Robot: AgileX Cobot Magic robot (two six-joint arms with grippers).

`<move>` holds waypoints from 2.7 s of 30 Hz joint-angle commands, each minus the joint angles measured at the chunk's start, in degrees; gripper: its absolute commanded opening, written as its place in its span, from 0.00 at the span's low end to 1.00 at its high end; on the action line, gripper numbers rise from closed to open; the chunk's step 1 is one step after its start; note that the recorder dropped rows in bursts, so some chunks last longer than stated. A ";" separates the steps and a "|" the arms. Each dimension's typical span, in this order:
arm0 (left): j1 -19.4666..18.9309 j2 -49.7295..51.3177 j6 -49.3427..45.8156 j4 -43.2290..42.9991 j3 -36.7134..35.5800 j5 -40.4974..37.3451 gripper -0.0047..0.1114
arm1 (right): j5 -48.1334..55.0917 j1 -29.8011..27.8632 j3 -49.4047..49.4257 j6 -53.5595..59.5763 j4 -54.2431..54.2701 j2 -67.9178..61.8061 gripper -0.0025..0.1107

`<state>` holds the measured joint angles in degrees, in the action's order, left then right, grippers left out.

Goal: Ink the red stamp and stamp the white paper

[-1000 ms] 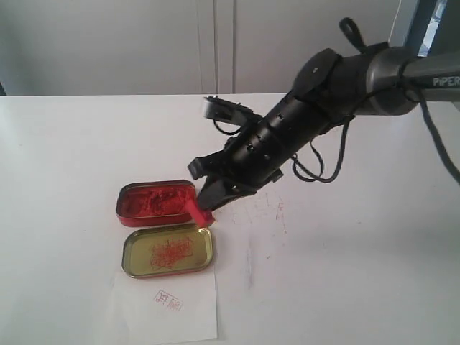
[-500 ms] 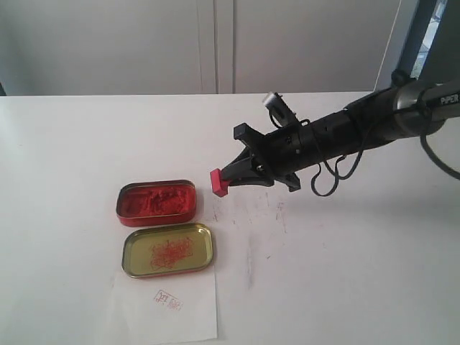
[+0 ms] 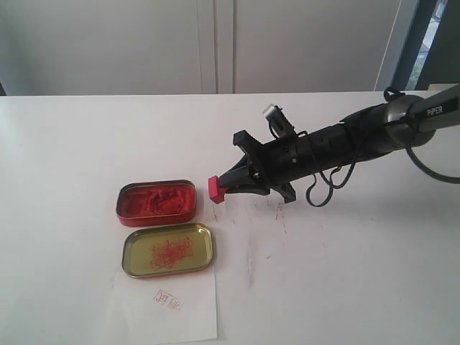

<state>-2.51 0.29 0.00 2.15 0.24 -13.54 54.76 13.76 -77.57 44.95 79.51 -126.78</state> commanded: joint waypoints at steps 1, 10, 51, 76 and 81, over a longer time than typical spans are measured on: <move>-0.18 -0.29 0.38 0.36 -0.24 0.20 0.04 | 0.44 -0.39 0.30 -0.83 1.36 -0.82 0.03; -0.18 -0.29 0.38 0.36 -0.24 0.20 0.04 | -0.25 -0.39 0.30 -1.80 2.82 -3.13 0.19; -0.18 -0.29 0.38 0.36 -0.24 0.20 0.04 | -10.00 -2.37 0.30 -23.35 -23.70 5.58 0.32; -0.18 -0.29 0.38 0.36 -0.24 0.20 0.04 | -3.52 -2.37 0.30 -33.36 -41.92 9.71 0.02; -0.18 -0.29 0.38 0.36 -0.24 0.20 0.04 | -1.97 -2.37 0.30 -39.50 -50.63 11.90 0.02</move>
<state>-2.51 0.29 0.00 2.15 0.24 -13.54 51.53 11.95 -77.57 8.78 33.38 -116.39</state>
